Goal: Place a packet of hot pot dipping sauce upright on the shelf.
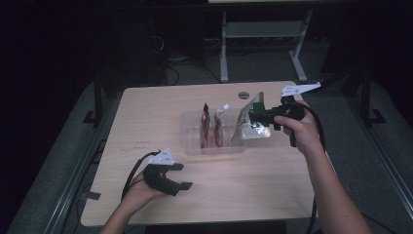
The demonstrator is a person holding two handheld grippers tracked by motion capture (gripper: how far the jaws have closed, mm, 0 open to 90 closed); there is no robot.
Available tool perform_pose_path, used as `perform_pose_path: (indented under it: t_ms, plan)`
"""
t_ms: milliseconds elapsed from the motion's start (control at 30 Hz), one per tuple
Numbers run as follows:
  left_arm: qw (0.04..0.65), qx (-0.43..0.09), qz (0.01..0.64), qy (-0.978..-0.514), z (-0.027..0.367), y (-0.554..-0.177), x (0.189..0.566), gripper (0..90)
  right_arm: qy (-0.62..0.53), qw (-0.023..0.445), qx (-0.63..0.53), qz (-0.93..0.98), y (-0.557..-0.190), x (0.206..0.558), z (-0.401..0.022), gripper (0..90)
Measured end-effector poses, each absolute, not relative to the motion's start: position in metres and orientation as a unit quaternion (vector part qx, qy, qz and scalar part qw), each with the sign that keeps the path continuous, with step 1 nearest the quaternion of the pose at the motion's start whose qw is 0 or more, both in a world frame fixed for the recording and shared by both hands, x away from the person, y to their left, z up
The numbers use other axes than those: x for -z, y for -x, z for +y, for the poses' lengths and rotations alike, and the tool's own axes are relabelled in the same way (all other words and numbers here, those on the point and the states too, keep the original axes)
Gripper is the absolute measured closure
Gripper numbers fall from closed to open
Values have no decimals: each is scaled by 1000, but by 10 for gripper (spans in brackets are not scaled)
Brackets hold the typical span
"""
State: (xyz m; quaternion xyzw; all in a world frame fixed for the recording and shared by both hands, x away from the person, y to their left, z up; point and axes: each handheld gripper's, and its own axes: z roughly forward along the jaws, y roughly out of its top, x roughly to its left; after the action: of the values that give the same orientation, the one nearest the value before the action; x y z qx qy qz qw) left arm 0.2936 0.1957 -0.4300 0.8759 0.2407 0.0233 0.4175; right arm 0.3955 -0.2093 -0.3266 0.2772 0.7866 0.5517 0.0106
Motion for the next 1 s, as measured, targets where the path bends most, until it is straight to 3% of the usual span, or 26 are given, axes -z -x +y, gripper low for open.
perform_pose_path:
  t_ms: [1000]
  plan:
    - [413, -15, 235, -880, 194, -294, 432, 215, -290, -5, -529, 797, -414, 360, -183, 900]
